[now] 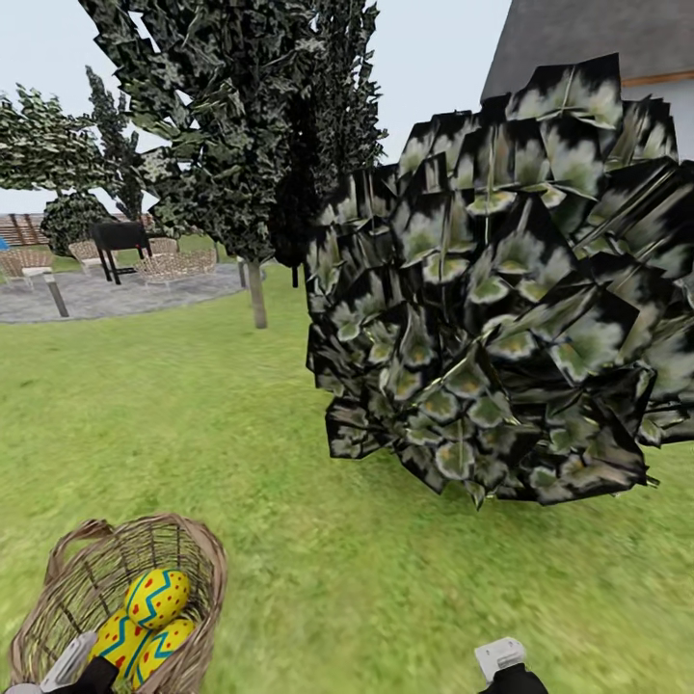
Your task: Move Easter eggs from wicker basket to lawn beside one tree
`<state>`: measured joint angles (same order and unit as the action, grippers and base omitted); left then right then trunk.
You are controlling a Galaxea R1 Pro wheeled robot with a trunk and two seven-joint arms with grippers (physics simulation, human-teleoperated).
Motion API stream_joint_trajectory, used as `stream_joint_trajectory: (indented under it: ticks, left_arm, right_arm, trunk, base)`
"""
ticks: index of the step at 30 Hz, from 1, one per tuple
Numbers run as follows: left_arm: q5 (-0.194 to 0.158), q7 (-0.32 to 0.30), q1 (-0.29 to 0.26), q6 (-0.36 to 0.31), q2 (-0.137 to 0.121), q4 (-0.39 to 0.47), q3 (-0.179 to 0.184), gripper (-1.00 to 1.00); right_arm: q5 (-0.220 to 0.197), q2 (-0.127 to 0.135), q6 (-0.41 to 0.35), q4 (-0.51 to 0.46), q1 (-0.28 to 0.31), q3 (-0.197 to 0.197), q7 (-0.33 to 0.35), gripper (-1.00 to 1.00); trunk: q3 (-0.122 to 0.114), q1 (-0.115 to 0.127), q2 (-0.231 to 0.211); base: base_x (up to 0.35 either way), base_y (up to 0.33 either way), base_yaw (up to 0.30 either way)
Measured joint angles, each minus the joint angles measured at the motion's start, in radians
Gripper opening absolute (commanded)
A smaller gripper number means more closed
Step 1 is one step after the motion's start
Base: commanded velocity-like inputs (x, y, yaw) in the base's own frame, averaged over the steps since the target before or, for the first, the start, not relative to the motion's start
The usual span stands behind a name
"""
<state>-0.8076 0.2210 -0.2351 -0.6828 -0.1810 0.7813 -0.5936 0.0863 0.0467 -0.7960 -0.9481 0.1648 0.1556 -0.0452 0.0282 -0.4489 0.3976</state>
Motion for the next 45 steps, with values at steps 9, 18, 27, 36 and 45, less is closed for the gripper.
stream_joint_trajectory:
  ticks: [9, 18, 27, 36, 45]
  left_arm:
    - [0.004, 0.0, 0.0, -0.001, 0.0, 0.0, 0.0, -1.0]
    - [0.004, 0.0, 0.0, -0.001, -0.003, 0.0, 0.0, -1.0]
    - [0.004, 0.0, 0.0, -0.001, -0.003, 0.0, 0.0, -1.0]
    - [0.002, 0.001, 0.0, 0.001, -0.001, -0.001, 0.0, -1.0]
    - [0.006, 0.0, 0.0, -0.001, -0.003, -0.002, 0.0, -1.0]
  right_arm:
    - [-0.002, 0.0, 0.0, 0.0, 0.0, 0.001, -0.001, 1.0]
    - [-0.002, 0.0, 0.0, -0.001, 0.0, 0.0, -0.001, 1.0]
    - [-0.002, 0.0, 0.0, -0.001, 0.0, 0.0, -0.001, 1.0]
    - [-0.004, 0.015, 0.016, -0.002, 0.0, -0.004, 0.002, 1.0]
    - [0.0, 0.003, 0.026, -0.001, 0.0, -0.001, -0.002, 1.0]
  trunk:
    - [0.0, 0.0, 0.0]
    - [0.0, 0.0, 0.0]
    - [0.0, 0.0, 0.0]
    - [0.0, 0.0, 0.0]
    - [0.0, 0.0, 0.0]
  base:
    - [0.252, 0.266, -0.001]
    - [0.254, 0.266, 0.0]
    - [0.253, 0.268, 0.0]
    - [0.061, 0.064, 0.0]
    - [0.023, 0.298, 0.0]
